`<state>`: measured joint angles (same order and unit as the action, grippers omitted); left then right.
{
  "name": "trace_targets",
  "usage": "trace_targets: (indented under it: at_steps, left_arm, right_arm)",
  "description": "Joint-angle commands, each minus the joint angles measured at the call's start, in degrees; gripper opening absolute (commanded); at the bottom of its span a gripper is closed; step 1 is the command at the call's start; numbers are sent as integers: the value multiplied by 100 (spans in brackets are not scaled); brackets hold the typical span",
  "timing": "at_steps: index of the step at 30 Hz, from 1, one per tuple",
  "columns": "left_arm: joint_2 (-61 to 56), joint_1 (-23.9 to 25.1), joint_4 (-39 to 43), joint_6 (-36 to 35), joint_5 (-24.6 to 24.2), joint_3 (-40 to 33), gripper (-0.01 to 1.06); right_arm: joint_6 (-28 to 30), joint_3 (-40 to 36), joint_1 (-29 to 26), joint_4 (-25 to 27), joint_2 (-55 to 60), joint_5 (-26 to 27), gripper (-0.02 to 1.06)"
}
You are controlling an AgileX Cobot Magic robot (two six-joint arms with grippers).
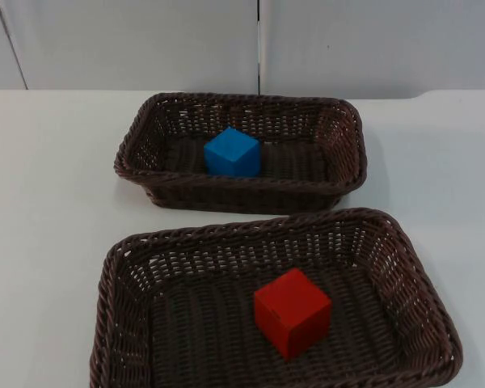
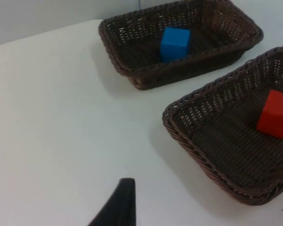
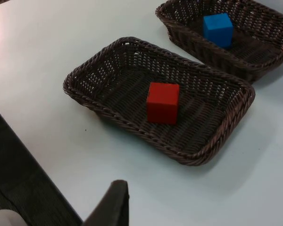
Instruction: Pick up one cube with the left hand and place it into the upper basket. Pick up one cube with the right hand and place it into the lower basket.
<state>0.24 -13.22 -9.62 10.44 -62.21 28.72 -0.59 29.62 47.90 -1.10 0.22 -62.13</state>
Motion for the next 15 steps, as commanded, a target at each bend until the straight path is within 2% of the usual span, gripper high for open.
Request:
trace_targets:
  at_steps: [1, 3, 12, 15]
  left_arm:
    - [-24, 97, -26, -45, 28, -16, 105]
    - [-24, 186, -26, -45, 28, -16, 105]
    - [-24, 1233, -26, -45, 28, -16, 105]
    - [-24, 1450, -26, -45, 28, -16, 105]
  right_arm:
    - [-17, -18, 12, 14, -22, 35, 105]
    - [-17, -18, 12, 14, -22, 35, 105]
    - [-17, -18, 12, 14, -22, 35, 105]
    - [-17, -18, 12, 14, -22, 35, 105]
